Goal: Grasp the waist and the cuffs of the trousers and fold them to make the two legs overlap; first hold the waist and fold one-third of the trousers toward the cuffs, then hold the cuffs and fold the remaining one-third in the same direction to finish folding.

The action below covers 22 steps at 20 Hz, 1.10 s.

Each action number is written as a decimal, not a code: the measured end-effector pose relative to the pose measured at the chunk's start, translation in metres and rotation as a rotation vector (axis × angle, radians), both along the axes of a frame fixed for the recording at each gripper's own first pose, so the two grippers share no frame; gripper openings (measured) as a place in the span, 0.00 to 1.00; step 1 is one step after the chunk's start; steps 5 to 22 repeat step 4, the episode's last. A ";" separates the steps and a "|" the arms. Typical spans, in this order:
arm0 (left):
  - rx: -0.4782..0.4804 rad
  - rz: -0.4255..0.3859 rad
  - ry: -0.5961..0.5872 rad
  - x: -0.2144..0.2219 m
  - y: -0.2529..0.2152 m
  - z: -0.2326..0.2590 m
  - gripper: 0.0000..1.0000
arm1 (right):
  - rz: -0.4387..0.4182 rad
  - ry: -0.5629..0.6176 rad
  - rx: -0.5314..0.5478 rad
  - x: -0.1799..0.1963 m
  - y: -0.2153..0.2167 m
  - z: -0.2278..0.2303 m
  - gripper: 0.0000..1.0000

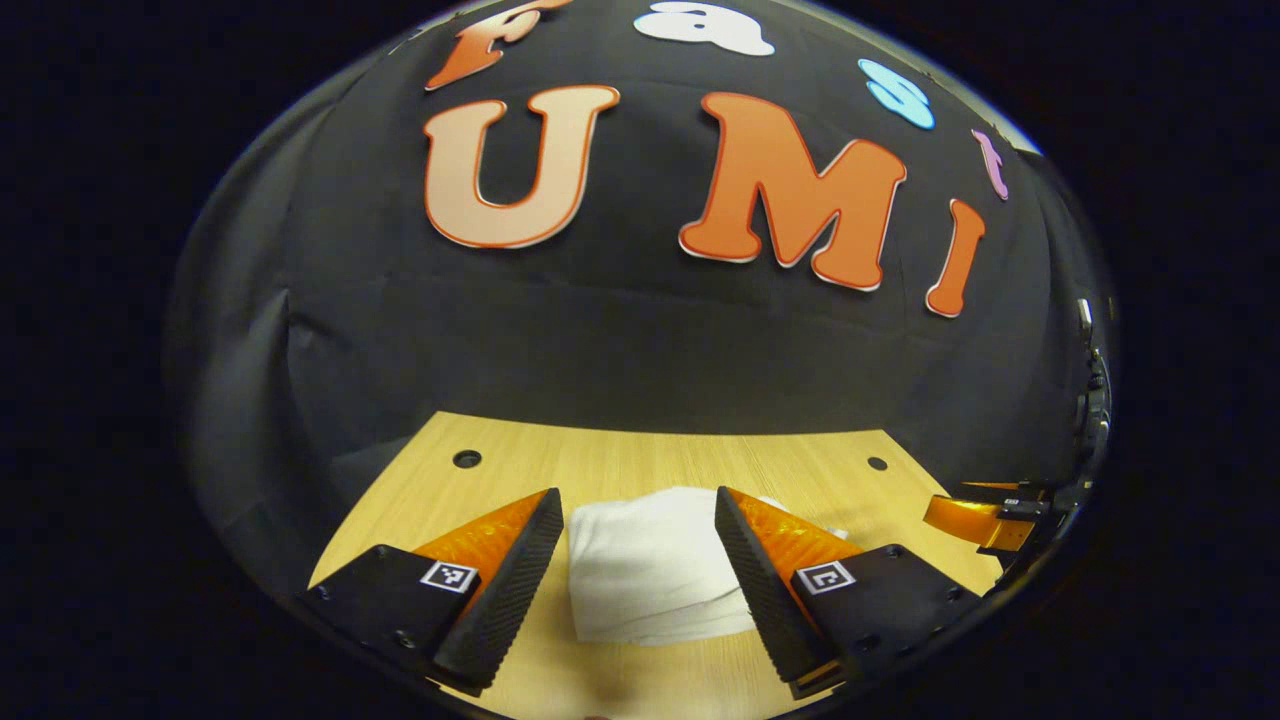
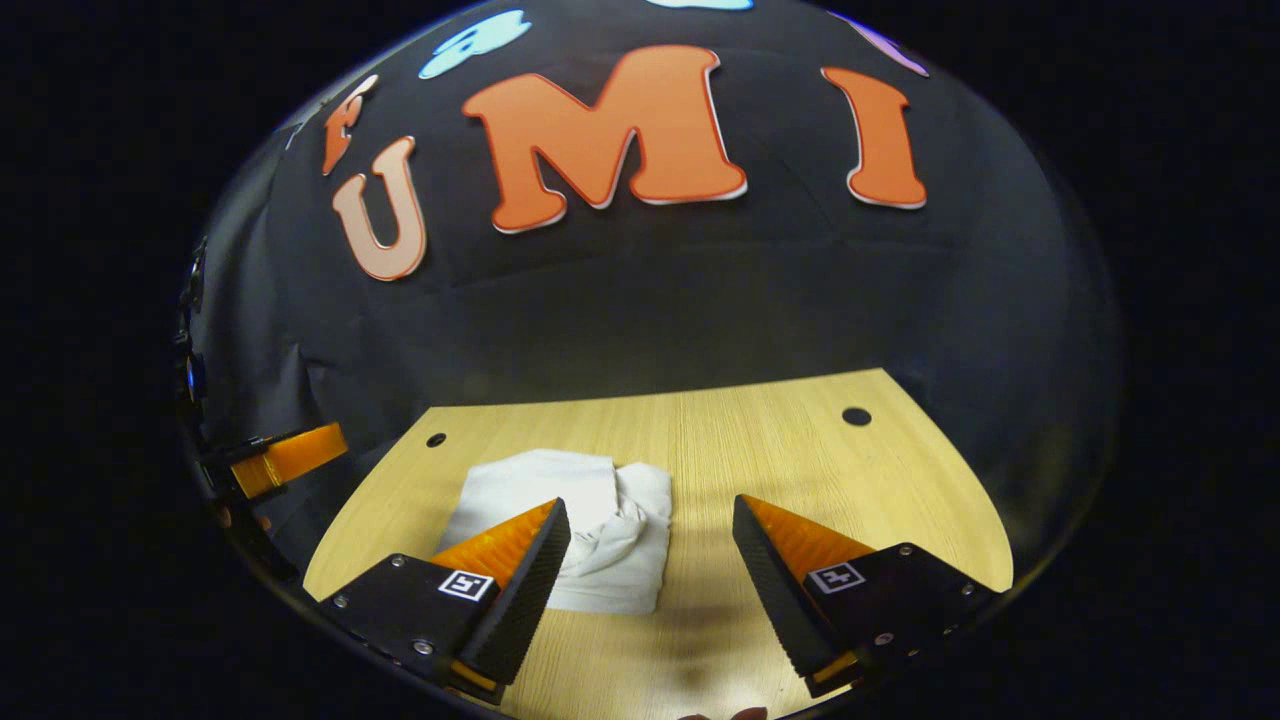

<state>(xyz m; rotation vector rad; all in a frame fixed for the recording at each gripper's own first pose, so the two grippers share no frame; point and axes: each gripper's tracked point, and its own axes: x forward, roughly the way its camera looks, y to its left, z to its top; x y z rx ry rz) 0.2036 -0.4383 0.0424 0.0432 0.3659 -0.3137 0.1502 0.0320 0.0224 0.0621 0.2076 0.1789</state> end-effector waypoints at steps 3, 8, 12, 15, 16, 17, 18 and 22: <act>0.010 0.018 -0.066 0.003 -0.001 0.003 1.00 | 0.017 -0.131 -0.027 -0.012 0.015 0.026 0.98; 0.016 0.025 -0.087 0.003 -0.001 0.004 1.00 | 0.021 -0.173 -0.038 -0.017 0.020 0.035 0.98; 0.016 0.025 -0.087 0.003 -0.001 0.004 1.00 | 0.021 -0.173 -0.038 -0.017 0.020 0.035 0.98; 0.016 0.025 -0.087 0.003 -0.001 0.004 1.00 | 0.021 -0.173 -0.038 -0.017 0.020 0.035 0.98; 0.016 0.025 -0.087 0.003 -0.001 0.004 1.00 | 0.021 -0.173 -0.038 -0.017 0.020 0.035 0.98; 0.016 0.025 -0.087 0.003 -0.001 0.004 1.00 | 0.021 -0.173 -0.038 -0.017 0.020 0.035 0.98; 0.016 0.025 -0.087 0.003 -0.001 0.004 1.00 | 0.021 -0.173 -0.038 -0.017 0.020 0.035 0.98; 0.016 0.025 -0.087 0.003 -0.001 0.004 1.00 | 0.021 -0.173 -0.038 -0.017 0.020 0.035 0.98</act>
